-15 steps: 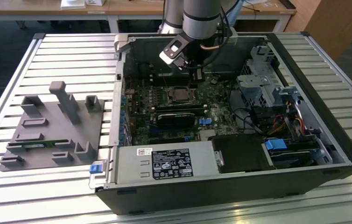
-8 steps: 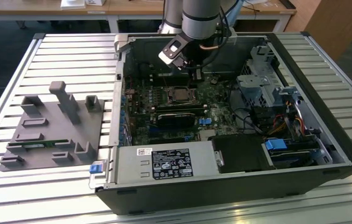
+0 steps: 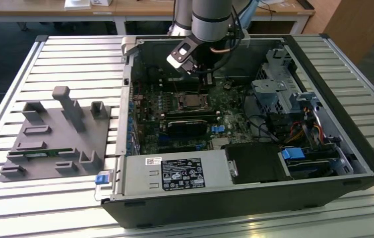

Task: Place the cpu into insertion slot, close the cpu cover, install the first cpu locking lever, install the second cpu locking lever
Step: 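Close the cpu cover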

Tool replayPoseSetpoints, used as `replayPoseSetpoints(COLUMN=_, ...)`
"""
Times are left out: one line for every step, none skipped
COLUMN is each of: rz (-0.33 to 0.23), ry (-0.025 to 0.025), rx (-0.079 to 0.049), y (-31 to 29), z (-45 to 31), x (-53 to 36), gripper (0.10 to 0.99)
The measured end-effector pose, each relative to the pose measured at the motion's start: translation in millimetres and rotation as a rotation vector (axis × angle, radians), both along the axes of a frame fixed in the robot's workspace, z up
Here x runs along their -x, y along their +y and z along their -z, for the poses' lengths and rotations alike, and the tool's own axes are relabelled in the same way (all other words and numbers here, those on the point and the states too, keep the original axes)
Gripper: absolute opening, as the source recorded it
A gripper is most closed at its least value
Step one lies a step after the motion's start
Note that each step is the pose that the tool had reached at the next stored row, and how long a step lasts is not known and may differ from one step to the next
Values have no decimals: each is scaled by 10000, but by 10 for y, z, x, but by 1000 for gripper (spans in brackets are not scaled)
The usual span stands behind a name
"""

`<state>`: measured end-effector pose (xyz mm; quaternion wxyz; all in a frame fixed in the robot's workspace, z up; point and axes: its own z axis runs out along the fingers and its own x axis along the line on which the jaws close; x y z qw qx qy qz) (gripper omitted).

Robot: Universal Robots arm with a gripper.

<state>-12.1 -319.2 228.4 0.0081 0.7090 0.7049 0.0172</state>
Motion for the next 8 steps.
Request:
replayPoseSetpoints(rz=1, ry=0, rx=0, y=0, z=0, x=6, gripper=106)
replayPoseSetpoints(rz=1, ry=0, rx=0, y=0, z=0, x=7, gripper=106)
replayPoseSetpoints(rz=0, ry=0, rx=0, y=0, z=0, x=8, gripper=106)
replayPoseSetpoints(rz=0, ry=0, rx=0, y=0, z=0, x=8, gripper=106)
replayPoseSetpoints(rz=3, ry=0, rx=0, y=0, z=0, x=13, gripper=106)
replayPoseSetpoints(rz=2, ry=0, rx=0, y=0, z=0, x=16, gripper=106)
replayPoseSetpoints(rz=1, ry=0, rx=0, y=0, z=1, x=17, gripper=106)
replayPoseSetpoints(rz=1, ry=0, rx=0, y=0, z=1, x=21, gripper=106)
